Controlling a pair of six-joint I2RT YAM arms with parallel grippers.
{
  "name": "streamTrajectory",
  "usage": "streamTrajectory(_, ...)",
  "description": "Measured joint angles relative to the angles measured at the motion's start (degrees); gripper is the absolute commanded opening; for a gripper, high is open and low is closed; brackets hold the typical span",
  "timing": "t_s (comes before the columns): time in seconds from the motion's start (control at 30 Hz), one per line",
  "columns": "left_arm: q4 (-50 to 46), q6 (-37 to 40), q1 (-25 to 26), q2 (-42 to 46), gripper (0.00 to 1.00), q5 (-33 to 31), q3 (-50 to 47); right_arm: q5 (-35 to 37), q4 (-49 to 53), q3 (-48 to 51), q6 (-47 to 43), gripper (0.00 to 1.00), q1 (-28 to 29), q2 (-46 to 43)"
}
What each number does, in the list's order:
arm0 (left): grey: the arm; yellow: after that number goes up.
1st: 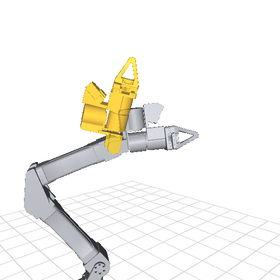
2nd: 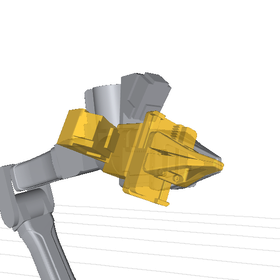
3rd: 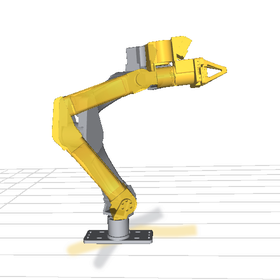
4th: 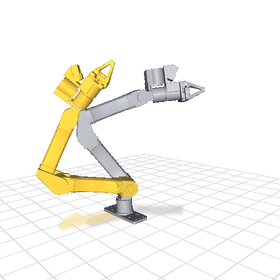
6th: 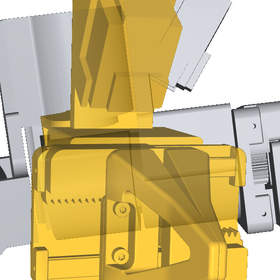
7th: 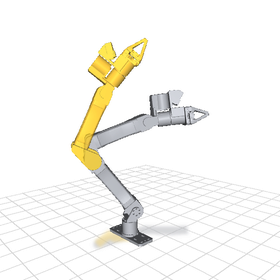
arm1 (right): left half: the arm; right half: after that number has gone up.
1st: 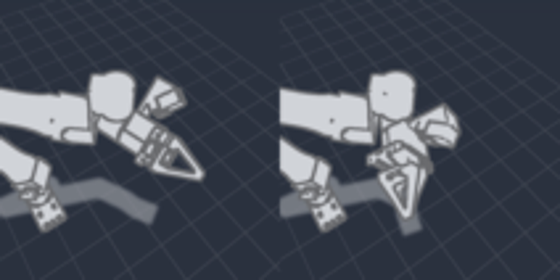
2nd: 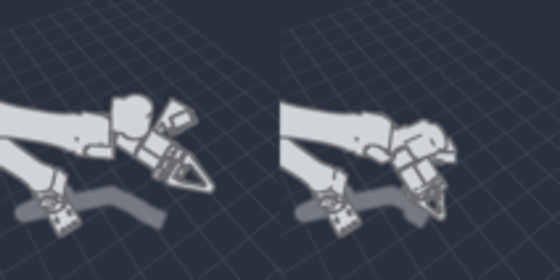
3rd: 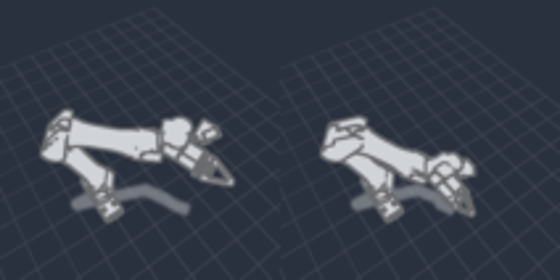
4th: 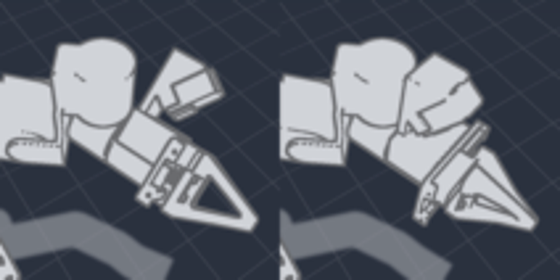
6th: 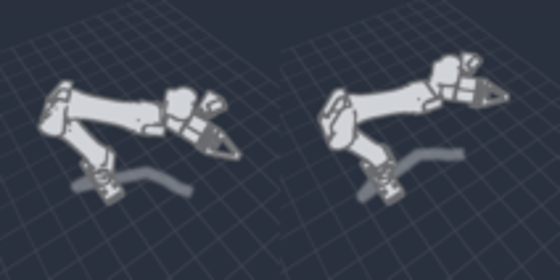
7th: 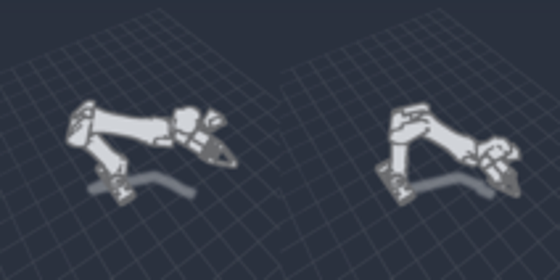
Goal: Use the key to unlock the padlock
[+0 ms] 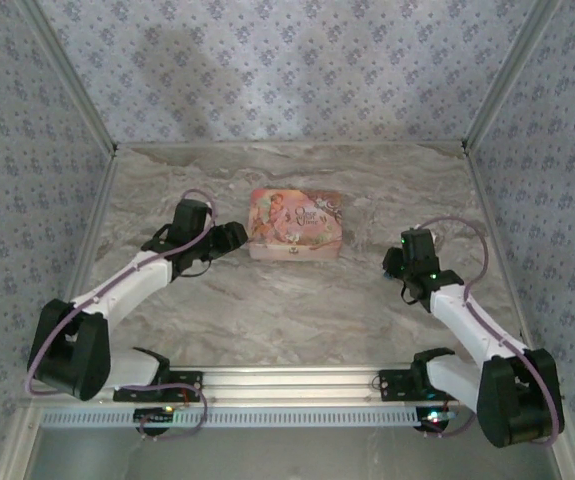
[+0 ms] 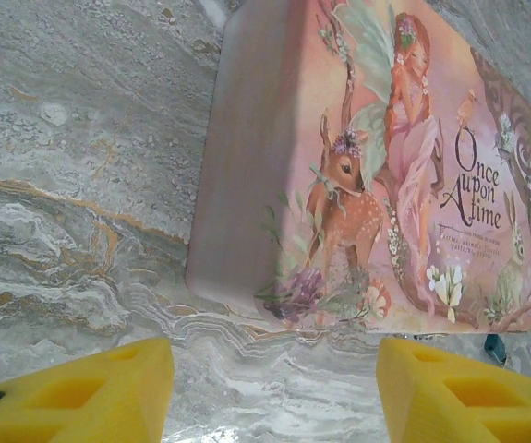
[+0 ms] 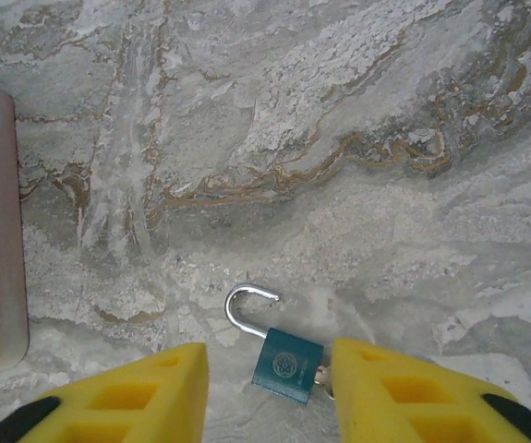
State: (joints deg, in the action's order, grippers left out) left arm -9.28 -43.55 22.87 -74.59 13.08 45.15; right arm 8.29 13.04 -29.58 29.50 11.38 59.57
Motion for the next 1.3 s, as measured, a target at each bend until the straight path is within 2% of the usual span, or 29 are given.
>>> streamTrajectory(0.13,-1.18,0.04,-0.04,1.46,0.63,-1.16,-0.11,-0.17,2.47,-1.99,-0.20,0.61,0.00,-1.99)
streamTrajectory(0.17,-1.55,0.20,-0.17,1.90,0.65,-1.38,-0.11,-0.20,2.93,-2.78,-0.35,0.79,0.00,-2.29)
streamTrajectory(0.2,-1.92,0.35,-0.35,2.34,0.81,-1.70,-0.11,-0.22,3.23,-3.43,-0.17,1.00,0.00,-2.45)
streamTrajectory(0.23,-2.36,0.90,-0.57,2.84,0.98,-2.21,-0.11,-0.15,3.52,-4.17,-0.39,1.00,0.00,-2.58)
streamTrajectory(0.47,-6.91,3.65,-4.57,5.81,0.98,-5.62,-0.11,0.15,5.75,-8.68,-1.90,1.00,-0.15,-1.07)
streamTrajectory(0.57,-9.09,6.58,-6.73,7.08,0.98,-7.69,-0.02,2.73,5.68,-11.10,-3.04,1.00,-0.17,0.96)
streamTrajectory(0.77,-9.92,18.78,-9.35,8.98,0.98,-18.49,0.13,11.10,0.39,-12.63,-8.74,1.00,-0.90,5.68)
streamTrajectory(0.87,-4.57,26.45,-10.82,11.04,0.98,-23.82,-2.58,16.02,-6.86,-10.54,-13.62,1.00,-0.94,7.89)
streamTrajectory(1.0,5.86,33.62,-15.63,11.06,0.98,-28.48,-9.70,20.44,-13.27,-8.44,-17.51,1.00,-2.19,12.22)
streamTrajectory(1.1,12.11,34.64,-18.73,6.73,0.98,-29.44,-13.18,22.03,-19.04,-6.67,-19.39,1.00,-3.17,15.13)
streamTrajectory(1.3,25.66,35.63,-19.23,-3.61,0.98,-29.42,-16.76,22.80,-32.28,-0.61,-23.12,1.00,-3.82,19.06)
